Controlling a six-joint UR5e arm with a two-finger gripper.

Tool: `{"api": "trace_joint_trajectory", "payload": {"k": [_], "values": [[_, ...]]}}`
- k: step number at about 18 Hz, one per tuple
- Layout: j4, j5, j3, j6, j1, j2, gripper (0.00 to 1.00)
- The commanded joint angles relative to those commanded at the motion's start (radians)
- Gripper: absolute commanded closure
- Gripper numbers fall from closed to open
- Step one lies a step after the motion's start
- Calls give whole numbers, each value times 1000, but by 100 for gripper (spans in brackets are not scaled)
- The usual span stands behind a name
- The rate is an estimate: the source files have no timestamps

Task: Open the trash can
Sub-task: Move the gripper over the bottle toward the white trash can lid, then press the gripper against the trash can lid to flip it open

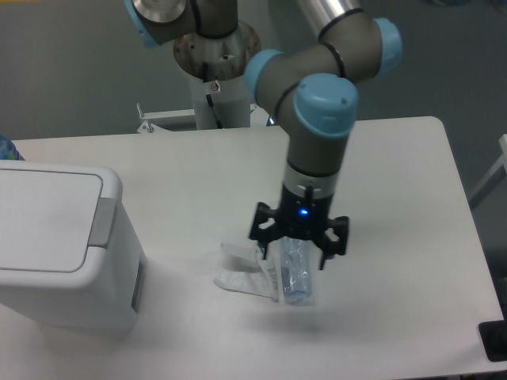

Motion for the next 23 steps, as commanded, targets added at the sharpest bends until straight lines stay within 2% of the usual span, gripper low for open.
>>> {"api": "trace_joint_trajectory", "payload": {"k": [6, 13, 23], "values": [[-2, -14, -2, -144, -101, 77, 0], [-2, -23, -3, -213, -160, 138, 0], [2, -12, -15, -249, -210, 130, 0]]}}
